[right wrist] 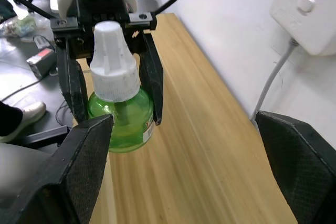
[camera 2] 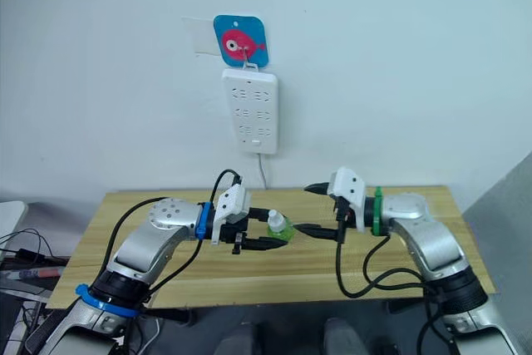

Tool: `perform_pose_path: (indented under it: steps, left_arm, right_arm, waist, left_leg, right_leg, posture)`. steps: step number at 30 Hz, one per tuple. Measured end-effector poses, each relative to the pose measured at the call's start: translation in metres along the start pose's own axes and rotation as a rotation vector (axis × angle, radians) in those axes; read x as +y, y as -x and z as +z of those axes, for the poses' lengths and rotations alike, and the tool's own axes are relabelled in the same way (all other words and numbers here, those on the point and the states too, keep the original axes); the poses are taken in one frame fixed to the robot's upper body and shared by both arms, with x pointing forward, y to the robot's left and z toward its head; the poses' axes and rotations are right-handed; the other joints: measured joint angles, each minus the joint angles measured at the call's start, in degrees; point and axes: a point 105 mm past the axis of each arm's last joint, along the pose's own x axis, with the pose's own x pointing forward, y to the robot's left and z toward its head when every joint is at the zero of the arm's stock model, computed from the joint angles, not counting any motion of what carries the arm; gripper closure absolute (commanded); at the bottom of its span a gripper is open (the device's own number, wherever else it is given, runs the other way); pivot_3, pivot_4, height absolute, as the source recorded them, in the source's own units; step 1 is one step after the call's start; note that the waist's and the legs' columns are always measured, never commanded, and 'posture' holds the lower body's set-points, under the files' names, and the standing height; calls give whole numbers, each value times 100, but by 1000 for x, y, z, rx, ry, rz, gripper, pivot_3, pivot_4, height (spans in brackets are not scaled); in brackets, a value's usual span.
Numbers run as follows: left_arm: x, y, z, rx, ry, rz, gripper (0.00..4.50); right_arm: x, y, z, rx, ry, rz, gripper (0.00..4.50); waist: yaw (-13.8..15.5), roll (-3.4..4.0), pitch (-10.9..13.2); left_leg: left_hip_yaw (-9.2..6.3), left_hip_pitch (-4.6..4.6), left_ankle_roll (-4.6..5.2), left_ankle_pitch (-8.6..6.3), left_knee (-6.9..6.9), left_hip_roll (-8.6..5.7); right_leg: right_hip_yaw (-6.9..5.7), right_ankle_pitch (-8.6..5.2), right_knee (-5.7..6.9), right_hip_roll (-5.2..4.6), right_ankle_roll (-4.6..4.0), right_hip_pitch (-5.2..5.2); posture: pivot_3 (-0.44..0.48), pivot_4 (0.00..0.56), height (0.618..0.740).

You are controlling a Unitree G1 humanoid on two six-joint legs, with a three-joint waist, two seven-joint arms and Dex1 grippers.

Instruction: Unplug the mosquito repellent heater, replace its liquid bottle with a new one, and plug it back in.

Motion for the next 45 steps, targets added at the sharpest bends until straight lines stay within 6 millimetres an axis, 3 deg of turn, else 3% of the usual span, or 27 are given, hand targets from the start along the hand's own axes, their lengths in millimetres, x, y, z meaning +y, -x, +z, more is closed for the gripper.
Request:
perform_pose_path:
  steps: [9,16,22,27,30,33,36,45]
  left_arm:
    - [0,0,-1,1,2,-1,2262]
    - [0,0,0,-1,3,-1,2262]
    - [0,1,-1,7,2,2,2262]
    - [0,2,-2,9,3,0,2262]
    - [-1,2,-2,9,4,-4,2262]
    - [-1,1,-1,4,-2,-13,2262]
    - [1,1,0,5,-10,-16,2262]
    - [1,2,0,8,-13,-18,2262]
  right_arm:
    - [23,-30,13,-87,-30,89,26]
    - [13,-53,20,-113,0,10,26]
    - [8,-42,7,-52,25,-5,26]
    - [3,-10,0,-13,0,-14,26]
    - [6,2,8,-30,-36,19,26]
    - [16,-1,16,-64,-61,82,380]
    - [24,-6,23,-105,-113,123,1253]
    - [29,-25,31,-140,-115,118,1253]
  waist:
    - [6,-3,-2]
    - [15,-7,-6]
    - [26,-7,-6]
    - [22,-7,-6]
    - [14,-7,-6]
    - [-33,-7,-6]
    - [-44,-7,-6]
    - [-76,-7,-6]
  left_leg:
    - [-1,-1,-1,0,1,-1]
    - [-1,-3,-2,1,2,-1]
    - [-1,-2,-1,1,2,-3]
    - [0,-2,-1,1,2,-3]
    - [-2,-1,-1,1,2,-1]
    - [-1,0,-1,1,2,0]
    - [-1,-1,-1,1,4,-1]
    - [-2,-2,-1,1,4,-1]
  right_leg:
    - [-2,0,1,-1,0,0]
    - [-2,0,4,-2,0,-2]
    - [-4,0,5,-4,0,-1]
    - [-2,0,4,-4,0,0]
    - [-3,0,5,-1,0,0]
    - [0,0,8,1,0,-1]
    - [-1,0,8,0,0,0]
    - [-1,0,9,-1,0,-1]
  posture:
    - [-25,92,740]
    - [-24,94,740]
    - [-28,96,740]
    - [-52,99,740]
    - [-55,99,740]
    - [-52,100,740]
    - [-50,101,740]
    - [-42,105,740]
